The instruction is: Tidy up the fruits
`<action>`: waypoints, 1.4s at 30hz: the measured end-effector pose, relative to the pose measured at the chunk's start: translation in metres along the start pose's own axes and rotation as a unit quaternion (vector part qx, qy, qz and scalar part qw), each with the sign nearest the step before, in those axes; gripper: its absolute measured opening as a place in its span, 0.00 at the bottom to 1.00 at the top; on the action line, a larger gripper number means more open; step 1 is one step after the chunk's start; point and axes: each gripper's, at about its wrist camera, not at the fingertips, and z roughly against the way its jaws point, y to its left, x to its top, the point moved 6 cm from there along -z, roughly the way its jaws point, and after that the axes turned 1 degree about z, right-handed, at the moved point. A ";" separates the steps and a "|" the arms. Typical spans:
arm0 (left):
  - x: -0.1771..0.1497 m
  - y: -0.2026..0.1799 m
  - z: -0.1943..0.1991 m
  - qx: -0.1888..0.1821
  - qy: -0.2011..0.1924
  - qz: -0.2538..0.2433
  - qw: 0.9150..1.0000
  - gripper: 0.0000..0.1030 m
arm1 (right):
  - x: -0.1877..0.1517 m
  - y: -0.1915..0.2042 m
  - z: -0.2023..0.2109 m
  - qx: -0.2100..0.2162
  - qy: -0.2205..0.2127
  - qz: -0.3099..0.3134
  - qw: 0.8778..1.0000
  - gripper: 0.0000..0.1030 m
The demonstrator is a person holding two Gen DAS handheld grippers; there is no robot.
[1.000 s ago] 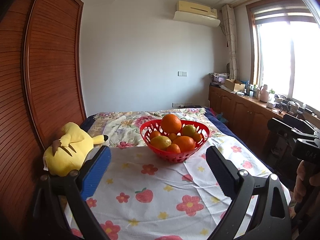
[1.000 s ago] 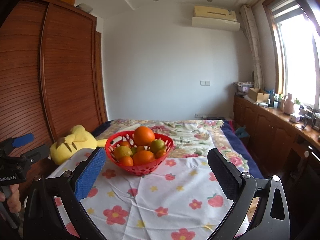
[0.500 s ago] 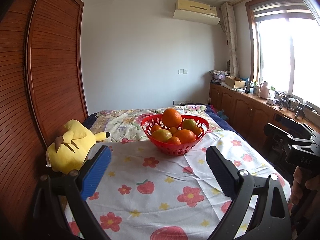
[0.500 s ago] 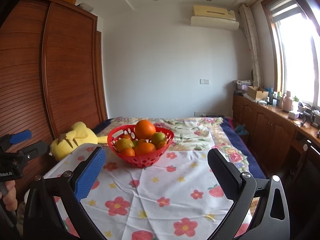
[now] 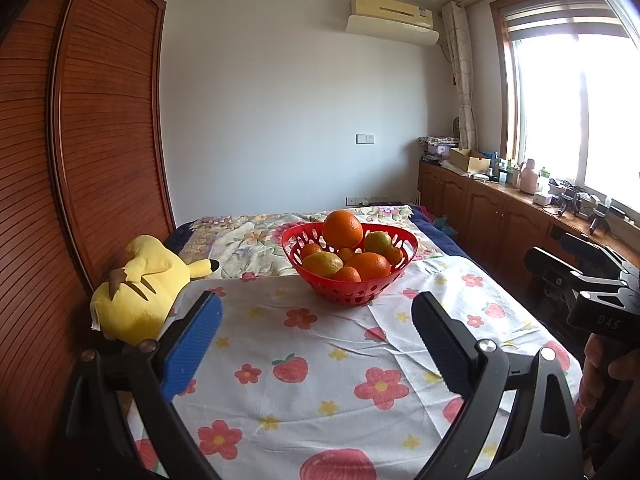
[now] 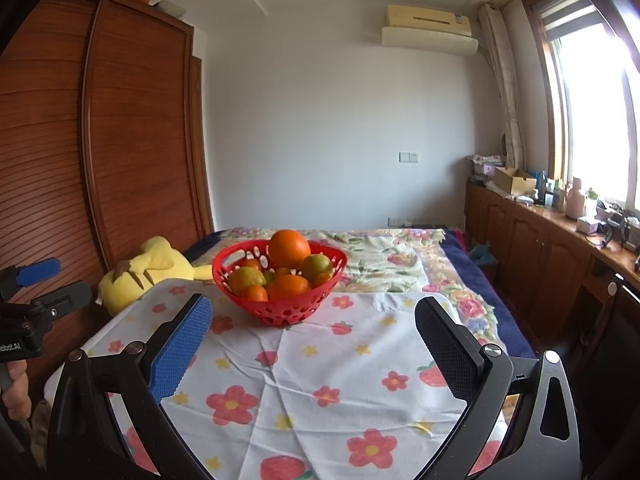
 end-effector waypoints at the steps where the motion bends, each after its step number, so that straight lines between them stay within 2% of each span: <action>1: 0.000 0.000 0.001 0.000 -0.001 0.000 1.000 0.94 | 0.000 0.000 0.000 0.001 0.000 -0.001 1.000 1.00; 42: 0.002 -0.002 0.008 -0.007 -0.009 -0.003 1.000 0.94 | -0.001 -0.001 0.004 0.000 0.000 0.001 1.000 1.00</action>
